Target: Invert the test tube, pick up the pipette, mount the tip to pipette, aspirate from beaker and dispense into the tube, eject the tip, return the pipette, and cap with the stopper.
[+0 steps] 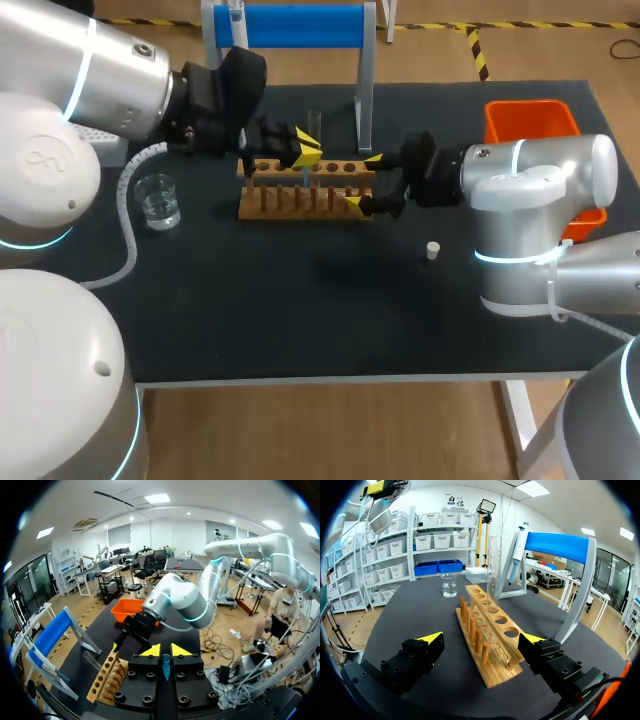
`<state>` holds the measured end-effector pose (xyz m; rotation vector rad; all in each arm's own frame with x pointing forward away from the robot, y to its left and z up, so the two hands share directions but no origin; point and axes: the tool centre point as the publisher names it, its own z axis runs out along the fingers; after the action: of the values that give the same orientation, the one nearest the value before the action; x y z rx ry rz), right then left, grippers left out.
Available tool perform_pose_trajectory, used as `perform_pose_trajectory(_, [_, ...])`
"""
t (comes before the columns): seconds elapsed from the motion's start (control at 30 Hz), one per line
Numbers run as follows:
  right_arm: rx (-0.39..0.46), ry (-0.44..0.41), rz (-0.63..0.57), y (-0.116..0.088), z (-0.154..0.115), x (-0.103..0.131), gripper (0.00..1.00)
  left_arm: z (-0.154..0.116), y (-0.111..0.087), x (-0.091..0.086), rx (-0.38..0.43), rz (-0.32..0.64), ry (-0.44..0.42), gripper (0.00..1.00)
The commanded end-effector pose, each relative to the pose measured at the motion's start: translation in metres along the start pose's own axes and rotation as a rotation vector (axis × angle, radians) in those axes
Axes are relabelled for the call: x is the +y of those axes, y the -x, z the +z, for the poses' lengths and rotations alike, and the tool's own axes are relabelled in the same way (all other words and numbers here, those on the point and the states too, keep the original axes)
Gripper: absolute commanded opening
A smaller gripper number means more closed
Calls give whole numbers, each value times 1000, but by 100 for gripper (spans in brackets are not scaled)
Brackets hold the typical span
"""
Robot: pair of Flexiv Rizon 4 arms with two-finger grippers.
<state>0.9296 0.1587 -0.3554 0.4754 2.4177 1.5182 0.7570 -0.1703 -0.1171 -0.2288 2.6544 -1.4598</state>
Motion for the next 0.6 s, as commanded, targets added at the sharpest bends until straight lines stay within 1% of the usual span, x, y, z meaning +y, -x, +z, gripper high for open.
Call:
perform_pose_trajectory(0.03, [2, -1, 0, 0, -1, 0, 100, 2, 0, -1, -15, -6, -6, 0])
perform_pose_trajectory(0.13, [2, -1, 0, 0, -1, 0, 100, 3, 1, -1, -32, -3, -6, 0])
perform_pose_trajectory(0.6, [2, -1, 0, 0, -1, 0, 100, 3, 1, -1, -32, -3, -6, 0])
